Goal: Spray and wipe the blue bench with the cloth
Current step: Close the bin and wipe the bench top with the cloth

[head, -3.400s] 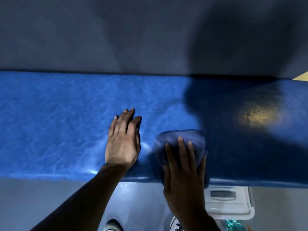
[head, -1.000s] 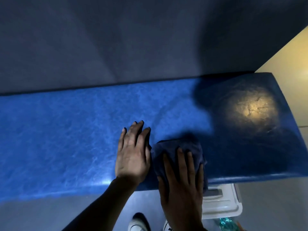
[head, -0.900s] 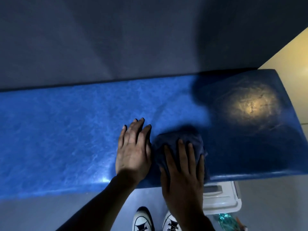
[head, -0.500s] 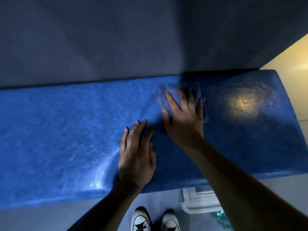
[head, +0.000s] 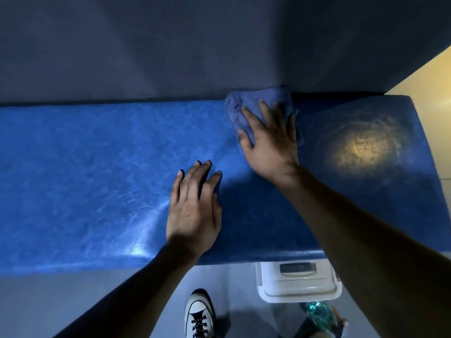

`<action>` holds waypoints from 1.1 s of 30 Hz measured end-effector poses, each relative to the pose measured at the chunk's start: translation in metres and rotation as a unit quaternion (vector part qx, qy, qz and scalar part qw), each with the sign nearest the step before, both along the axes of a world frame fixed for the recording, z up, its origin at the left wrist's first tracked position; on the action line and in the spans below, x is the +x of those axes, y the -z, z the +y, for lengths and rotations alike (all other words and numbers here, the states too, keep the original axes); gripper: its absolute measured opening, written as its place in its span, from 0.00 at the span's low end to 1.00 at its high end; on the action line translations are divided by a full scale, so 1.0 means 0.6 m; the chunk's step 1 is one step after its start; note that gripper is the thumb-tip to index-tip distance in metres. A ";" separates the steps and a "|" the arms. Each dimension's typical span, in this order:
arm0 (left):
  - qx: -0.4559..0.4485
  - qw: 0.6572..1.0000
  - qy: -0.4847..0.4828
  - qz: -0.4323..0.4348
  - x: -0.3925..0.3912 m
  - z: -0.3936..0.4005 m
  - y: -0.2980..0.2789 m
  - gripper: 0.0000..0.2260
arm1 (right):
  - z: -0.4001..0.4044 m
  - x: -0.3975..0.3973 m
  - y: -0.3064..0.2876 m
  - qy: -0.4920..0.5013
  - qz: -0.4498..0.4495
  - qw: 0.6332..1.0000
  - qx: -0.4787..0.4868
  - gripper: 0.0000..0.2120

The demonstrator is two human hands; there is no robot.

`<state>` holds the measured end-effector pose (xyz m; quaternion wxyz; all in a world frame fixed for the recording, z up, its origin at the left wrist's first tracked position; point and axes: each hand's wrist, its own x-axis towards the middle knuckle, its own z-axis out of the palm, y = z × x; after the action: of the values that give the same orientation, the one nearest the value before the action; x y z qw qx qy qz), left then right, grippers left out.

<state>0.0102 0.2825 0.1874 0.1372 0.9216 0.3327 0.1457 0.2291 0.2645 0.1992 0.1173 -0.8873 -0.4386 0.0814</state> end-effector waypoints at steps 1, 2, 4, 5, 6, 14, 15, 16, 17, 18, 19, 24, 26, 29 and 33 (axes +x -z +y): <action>0.002 1.000 -0.004 0.004 0.001 -0.002 -0.002 0.19 | -0.012 -0.008 0.002 -0.003 -0.026 1.000 0.017 0.26; 0.004 1.000 -0.008 0.009 0.002 -0.004 -0.004 0.19 | -0.027 -0.018 0.005 -0.007 -0.051 0.998 0.026 0.26; 0.010 1.000 -0.008 0.022 0.006 -0.008 -0.010 0.20 | -0.065 -0.038 0.010 -0.010 -0.072 0.997 0.041 0.25; 0.007 0.999 -0.007 0.030 0.005 -0.009 -0.013 0.20 | -0.086 -0.051 0.010 -0.010 -0.071 0.996 0.050 0.25; -0.003 0.999 -0.006 0.036 0.003 -0.005 -0.013 0.21 | -0.105 -0.066 0.010 -0.005 -0.067 0.996 0.058 0.24; -0.029 0.998 -0.058 0.020 0.030 -0.035 -0.042 0.20 | -0.294 -0.161 -0.014 -0.008 -0.040 0.999 0.033 0.25; -0.035 0.997 -0.062 0.003 0.041 -0.042 -0.047 0.18 | -0.310 -0.169 -0.014 -0.002 -0.033 0.999 0.027 0.25; -0.044 0.997 -0.057 -0.012 0.056 -0.050 -0.050 0.17 | -0.326 -0.174 -0.014 0.003 -0.027 0.999 0.022 0.26; -0.053 0.997 -0.046 -0.021 0.071 -0.060 -0.051 0.17 | -0.338 -0.177 -0.012 0.008 -0.024 0.999 0.022 0.26; -0.062 0.997 -0.031 -0.020 0.086 -0.068 -0.048 0.19 | -0.347 -0.180 -0.011 0.014 -0.024 0.999 0.023 0.26; -0.065 0.998 -0.016 -0.011 0.098 -0.076 -0.043 0.21 | -0.354 -0.180 -0.009 0.019 -0.029 0.999 0.024 0.26; -0.036 0.999 -0.011 0.027 0.111 -0.089 -0.015 0.24 | -0.338 -0.160 -0.006 0.009 -0.026 1.000 0.007 0.28; -0.021 0.999 -0.015 0.029 0.112 -0.088 -0.011 0.24 | -0.318 -0.139 -0.012 0.004 -0.028 0.999 -0.024 0.29; 0.002 0.999 -0.019 0.043 0.115 -0.088 -0.007 0.25 | -0.271 -0.078 -0.013 0.001 -0.038 0.999 -0.034 0.30; 0.018 0.998 -0.020 0.062 0.116 -0.090 -0.005 0.26 | -0.194 0.024 -0.005 -0.022 -0.051 0.998 -0.037 0.30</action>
<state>0.0795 0.2284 0.1902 0.0973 0.9244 0.3559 0.0970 0.2433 0.1482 0.2022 0.0597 -0.8840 -0.4603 0.0550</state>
